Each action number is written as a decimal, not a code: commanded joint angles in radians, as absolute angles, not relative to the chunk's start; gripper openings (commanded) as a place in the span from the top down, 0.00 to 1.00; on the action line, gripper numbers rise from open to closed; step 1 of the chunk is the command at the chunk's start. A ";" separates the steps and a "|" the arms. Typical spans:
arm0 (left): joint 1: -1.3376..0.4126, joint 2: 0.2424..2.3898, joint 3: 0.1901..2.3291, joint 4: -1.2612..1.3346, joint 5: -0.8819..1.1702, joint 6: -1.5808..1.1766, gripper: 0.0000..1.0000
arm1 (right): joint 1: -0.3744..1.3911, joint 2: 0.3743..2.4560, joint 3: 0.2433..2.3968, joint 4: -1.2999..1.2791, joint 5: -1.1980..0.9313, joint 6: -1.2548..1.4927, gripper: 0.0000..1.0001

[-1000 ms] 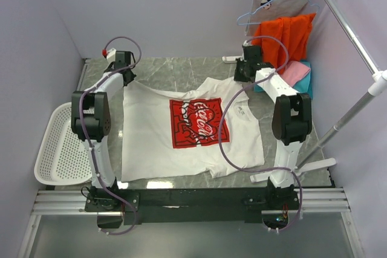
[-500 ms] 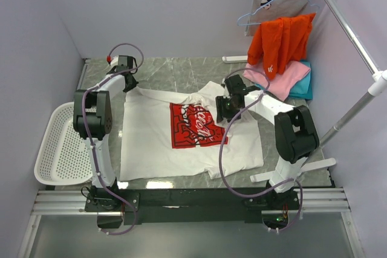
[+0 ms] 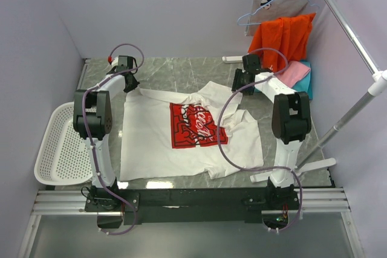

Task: Fold and stack the t-shirts
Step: Flatten out the tshirt

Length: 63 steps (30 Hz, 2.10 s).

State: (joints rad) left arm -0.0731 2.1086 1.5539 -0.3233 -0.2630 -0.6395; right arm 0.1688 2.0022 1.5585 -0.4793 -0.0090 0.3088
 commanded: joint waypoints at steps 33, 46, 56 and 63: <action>-0.071 2.102 1.568 -0.331 -0.242 -0.623 0.92 | 0.072 2.295 1.883 -0.640 -0.141 0.298 0.58; -0.046 2.100 1.606 -0.351 -0.219 -0.614 0.93 | 0.071 2.254 2.032 -0.589 -0.199 0.298 1.00; -0.002 2.097 1.715 -0.386 -0.167 -0.584 0.93 | 0.071 2.161 2.216 -0.569 -0.163 0.282 1.00; 0.061 2.102 1.769 -0.388 -0.108 -0.566 0.93 | 0.057 2.177 2.325 -0.575 -0.149 0.253 1.00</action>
State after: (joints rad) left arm 0.0338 2.1086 1.7203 -0.3939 -0.1520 -0.5964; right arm 0.0719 2.2223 2.2658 -0.6071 -0.1658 0.2832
